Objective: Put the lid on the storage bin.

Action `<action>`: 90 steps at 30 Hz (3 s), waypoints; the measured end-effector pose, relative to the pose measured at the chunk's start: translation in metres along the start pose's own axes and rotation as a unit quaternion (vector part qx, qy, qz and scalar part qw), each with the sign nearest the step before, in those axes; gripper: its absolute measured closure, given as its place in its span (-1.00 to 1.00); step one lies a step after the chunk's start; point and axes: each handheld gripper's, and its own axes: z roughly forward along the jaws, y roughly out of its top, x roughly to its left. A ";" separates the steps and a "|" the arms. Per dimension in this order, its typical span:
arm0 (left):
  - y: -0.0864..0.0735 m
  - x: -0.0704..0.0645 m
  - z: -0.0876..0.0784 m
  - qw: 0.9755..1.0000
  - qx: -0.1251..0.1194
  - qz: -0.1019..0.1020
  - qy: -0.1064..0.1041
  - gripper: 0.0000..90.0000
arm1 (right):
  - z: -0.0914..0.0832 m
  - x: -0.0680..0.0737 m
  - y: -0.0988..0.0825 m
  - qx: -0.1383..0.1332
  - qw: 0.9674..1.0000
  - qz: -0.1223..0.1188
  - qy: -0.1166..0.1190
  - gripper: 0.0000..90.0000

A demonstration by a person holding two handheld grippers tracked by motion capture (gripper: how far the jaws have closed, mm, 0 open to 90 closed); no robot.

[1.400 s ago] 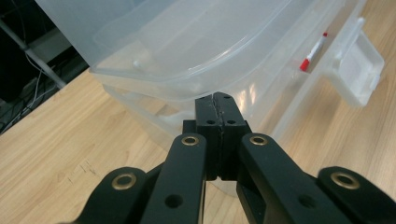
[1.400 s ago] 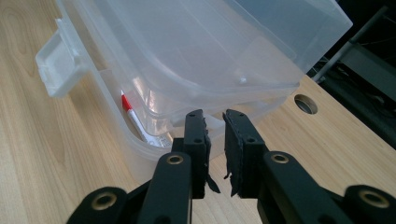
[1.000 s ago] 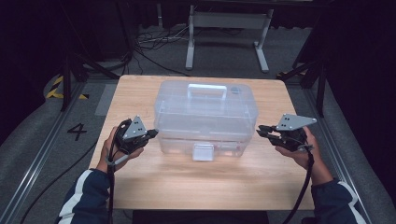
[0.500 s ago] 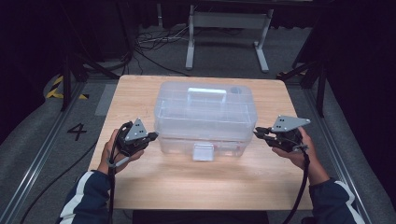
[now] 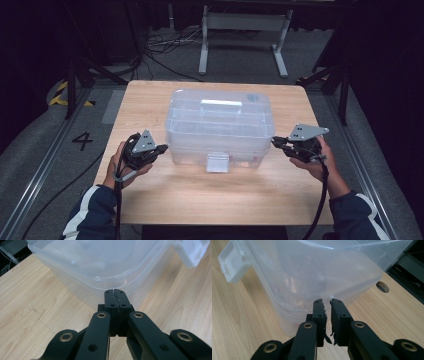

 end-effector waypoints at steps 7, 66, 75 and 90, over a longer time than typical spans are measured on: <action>-0.001 0.000 0.000 1.000 0.001 -0.003 -0.002 1.00 | 0.003 -0.001 0.000 -0.003 1.000 0.008 -0.007 0.88; -0.029 -0.003 -0.010 0.999 0.036 0.008 0.020 0.51 | -0.021 -0.006 -0.014 0.015 1.000 -0.024 -0.003 0.63; -0.039 -0.004 -0.012 0.997 0.059 0.011 0.040 0.23 | -0.023 -0.004 -0.028 0.038 0.999 -0.028 -0.009 0.41; -0.067 -0.002 -0.018 0.995 0.090 -0.018 0.040 -0.15 | -0.033 -0.005 -0.070 0.063 0.998 -0.010 -0.026 0.13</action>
